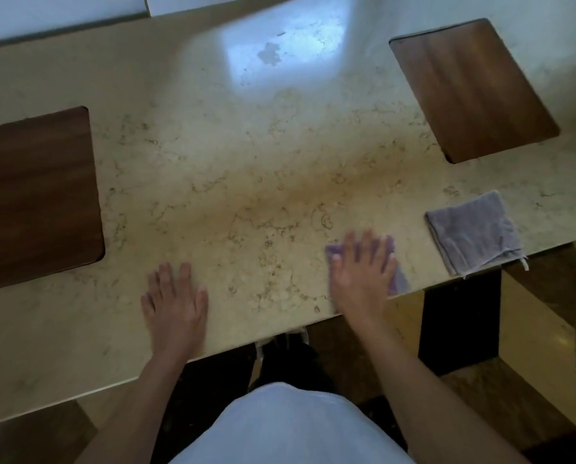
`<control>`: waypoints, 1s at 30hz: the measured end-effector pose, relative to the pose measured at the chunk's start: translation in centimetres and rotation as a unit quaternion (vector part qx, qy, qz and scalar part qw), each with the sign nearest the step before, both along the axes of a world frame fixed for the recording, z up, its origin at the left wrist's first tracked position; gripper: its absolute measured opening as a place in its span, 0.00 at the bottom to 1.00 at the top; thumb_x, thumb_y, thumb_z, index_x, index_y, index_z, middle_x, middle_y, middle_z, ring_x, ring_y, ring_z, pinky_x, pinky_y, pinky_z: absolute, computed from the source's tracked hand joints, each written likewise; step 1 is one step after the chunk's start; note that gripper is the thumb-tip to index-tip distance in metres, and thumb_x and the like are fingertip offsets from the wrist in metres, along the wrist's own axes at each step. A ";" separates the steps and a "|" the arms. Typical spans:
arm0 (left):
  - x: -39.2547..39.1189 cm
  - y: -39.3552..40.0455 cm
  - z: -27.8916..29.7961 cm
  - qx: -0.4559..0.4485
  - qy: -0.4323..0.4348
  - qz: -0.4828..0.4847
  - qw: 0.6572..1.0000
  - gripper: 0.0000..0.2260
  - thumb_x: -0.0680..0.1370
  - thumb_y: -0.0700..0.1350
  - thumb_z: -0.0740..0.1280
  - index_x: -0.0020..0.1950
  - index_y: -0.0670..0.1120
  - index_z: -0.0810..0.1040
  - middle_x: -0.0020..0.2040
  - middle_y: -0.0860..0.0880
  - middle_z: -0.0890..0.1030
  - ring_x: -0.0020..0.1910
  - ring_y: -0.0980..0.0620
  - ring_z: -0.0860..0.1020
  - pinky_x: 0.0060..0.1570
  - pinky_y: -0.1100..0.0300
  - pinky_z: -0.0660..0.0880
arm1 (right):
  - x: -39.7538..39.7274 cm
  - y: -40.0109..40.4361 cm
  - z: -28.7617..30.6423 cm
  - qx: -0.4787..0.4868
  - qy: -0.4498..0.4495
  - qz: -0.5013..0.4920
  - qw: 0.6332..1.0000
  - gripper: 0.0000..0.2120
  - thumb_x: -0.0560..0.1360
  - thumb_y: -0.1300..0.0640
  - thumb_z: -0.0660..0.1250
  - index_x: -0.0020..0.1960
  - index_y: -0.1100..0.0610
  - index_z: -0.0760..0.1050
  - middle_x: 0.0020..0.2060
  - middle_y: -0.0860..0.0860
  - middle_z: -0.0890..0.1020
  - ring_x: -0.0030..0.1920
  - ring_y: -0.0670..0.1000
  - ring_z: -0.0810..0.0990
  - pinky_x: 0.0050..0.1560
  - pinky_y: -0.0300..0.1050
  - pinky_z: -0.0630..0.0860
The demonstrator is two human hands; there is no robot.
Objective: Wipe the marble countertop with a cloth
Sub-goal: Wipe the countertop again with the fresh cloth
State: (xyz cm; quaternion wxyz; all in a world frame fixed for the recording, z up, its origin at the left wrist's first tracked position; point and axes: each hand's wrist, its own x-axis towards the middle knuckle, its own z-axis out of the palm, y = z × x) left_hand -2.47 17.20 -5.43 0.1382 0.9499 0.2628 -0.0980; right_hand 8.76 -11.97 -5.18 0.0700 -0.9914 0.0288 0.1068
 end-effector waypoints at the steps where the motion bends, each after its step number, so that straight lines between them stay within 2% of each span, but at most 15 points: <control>1: 0.0 0.0 0.1 -0.002 0.000 0.003 1.000 0.29 0.80 0.61 0.46 0.80 0.51 0.55 0.81 0.41 0.54 0.80 0.37 0.51 0.74 0.35 0.51 | -1.4 1.9 0.0 0.015 0.008 0.046 0.999 0.29 0.84 0.42 0.41 0.82 0.49 0.38 0.81 0.56 0.38 0.80 0.63 0.35 0.78 0.66 0.37; 3: 0.1 0.0 0.2 0.001 0.001 0.001 1.000 0.30 0.80 0.61 0.45 0.80 0.51 0.55 0.81 0.41 0.53 0.80 0.37 0.51 0.74 0.35 0.51 | -5.0 5.0 0.0 0.041 0.001 0.150 0.988 0.29 0.84 0.42 0.44 0.82 0.48 0.44 0.82 0.55 0.42 0.81 0.62 0.38 0.78 0.64 0.37; 5: 0.2 0.1 0.3 -0.008 0.008 0.000 1.000 0.30 0.80 0.61 0.45 0.80 0.51 0.55 0.82 0.42 0.52 0.81 0.38 0.49 0.75 0.36 0.50 | -7.9 5.7 -0.2 0.054 -0.001 0.255 0.965 0.27 0.85 0.42 0.47 0.82 0.47 0.51 0.82 0.55 0.48 0.82 0.62 0.45 0.78 0.64 0.44; 7: 0.0 0.1 0.4 -0.016 0.013 0.000 1.000 0.29 0.81 0.61 0.45 0.80 0.52 0.54 0.82 0.43 0.51 0.81 0.40 0.48 0.75 0.37 0.48 | -8.3 3.1 -0.5 0.034 -0.002 0.330 0.943 0.27 0.85 0.42 0.46 0.83 0.48 0.50 0.82 0.56 0.50 0.82 0.62 0.47 0.77 0.64 0.51; 8: 0.0 0.1 0.5 -0.015 0.011 0.000 1.000 0.28 0.82 0.61 0.46 0.80 0.52 0.54 0.82 0.43 0.51 0.81 0.40 0.47 0.75 0.37 0.48 | -7.3 1.0 -0.9 0.014 0.001 0.331 0.943 0.28 0.86 0.42 0.43 0.83 0.50 0.47 0.82 0.57 0.48 0.81 0.62 0.46 0.77 0.65 0.53; 10: 0.1 0.2 0.4 -0.020 0.010 0.002 1.000 0.27 0.83 0.59 0.49 0.80 0.51 0.55 0.82 0.42 0.52 0.81 0.40 0.48 0.75 0.36 0.49 | -3.9 -3.1 -0.9 -0.024 0.008 0.265 0.964 0.28 0.85 0.42 0.37 0.83 0.51 0.45 0.82 0.59 0.44 0.81 0.63 0.43 0.76 0.67 0.56; 12: 0.2 0.2 0.3 -0.012 0.011 0.003 1.000 0.25 0.83 0.57 0.51 0.80 0.51 0.57 0.81 0.41 0.55 0.80 0.38 0.51 0.74 0.36 0.52 | -1.0 -5.0 -0.5 -0.039 0.006 0.142 0.989 0.28 0.85 0.43 0.40 0.83 0.49 0.48 0.83 0.57 0.47 0.82 0.62 0.44 0.77 0.67 0.55; 15: 0.3 0.0 0.5 -0.001 0.012 0.002 1.000 0.26 0.82 0.57 0.53 0.79 0.50 0.59 0.81 0.41 0.57 0.80 0.38 0.54 0.74 0.38 0.55 | -0.4 -0.7 0.0 -0.022 -0.029 0.014 0.999 0.29 0.83 0.42 0.41 0.83 0.49 0.50 0.83 0.54 0.49 0.82 0.61 0.45 0.78 0.67 0.51; 17: 0.2 -0.1 0.9 -0.002 0.016 -0.005 1.000 0.27 0.82 0.56 0.55 0.80 0.51 0.57 0.82 0.42 0.55 0.80 0.40 0.52 0.75 0.42 0.53 | -2.8 5.4 -0.2 -0.002 -0.028 0.038 0.999 0.30 0.83 0.41 0.41 0.83 0.49 0.47 0.83 0.54 0.45 0.82 0.61 0.42 0.79 0.65 0.45; 19: 0.4 0.4 1.8 -0.025 0.021 -0.007 0.999 0.27 0.82 0.55 0.57 0.80 0.52 0.57 0.82 0.45 0.54 0.81 0.44 0.50 0.76 0.46 0.51 | -7.0 12.2 -0.5 0.025 -0.028 0.124 0.992 0.29 0.83 0.42 0.46 0.82 0.48 0.49 0.82 0.55 0.48 0.82 0.61 0.42 0.79 0.65 0.46; 22: -0.2 3.2 2.9 -0.118 -0.043 -0.004 0.992 0.24 0.81 0.49 0.59 0.78 0.47 0.65 0.81 0.45 0.59 0.80 0.45 0.56 0.76 0.48 0.54 | -14.3 19.4 -0.6 0.057 -0.014 0.281 0.958 0.25 0.84 0.42 0.53 0.79 0.48 0.63 0.80 0.53 0.61 0.81 0.61 0.52 0.77 0.65 0.55; 24: -1.2 6.5 2.9 -0.124 -0.097 -0.010 0.987 0.24 0.78 0.47 0.59 0.75 0.43 0.69 0.78 0.42 0.64 0.77 0.42 0.62 0.74 0.47 0.58 | -15.7 19.4 -0.8 0.055 -0.019 0.330 0.942 0.24 0.84 0.43 0.52 0.78 0.49 0.65 0.79 0.54 0.64 0.80 0.61 0.57 0.76 0.63 0.57; 26: -2.4 10.4 2.1 -0.068 -0.119 -0.017 0.990 0.24 0.78 0.46 0.59 0.74 0.43 0.70 0.77 0.40 0.66 0.76 0.41 0.63 0.73 0.47 0.58 | -13.8 16.7 -1.0 0.024 -0.025 0.312 0.949 0.27 0.85 0.43 0.45 0.81 0.53 0.56 0.81 0.59 0.57 0.80 0.63 0.56 0.76 0.64 0.57; 27: -3.1 12.4 1.7 -0.039 -0.114 -0.024 0.992 0.23 0.78 0.46 0.58 0.73 0.43 0.70 0.77 0.40 0.65 0.76 0.41 0.62 0.73 0.46 0.58 | -12.5 14.9 -1.2 0.006 -0.031 0.270 0.962 0.28 0.85 0.44 0.42 0.82 0.55 0.51 0.81 0.60 0.53 0.80 0.64 0.54 0.77 0.65 0.57; 30: -4.6 16.6 0.9 0.000 -0.064 -0.048 0.997 0.25 0.80 0.52 0.56 0.77 0.47 0.65 0.80 0.43 0.59 0.79 0.42 0.56 0.75 0.43 0.53 | -8.2 11.2 -1.2 -0.019 -0.031 0.055 0.998 0.31 0.84 0.43 0.44 0.82 0.58 0.48 0.82 0.59 0.50 0.81 0.62 0.49 0.77 0.65 0.56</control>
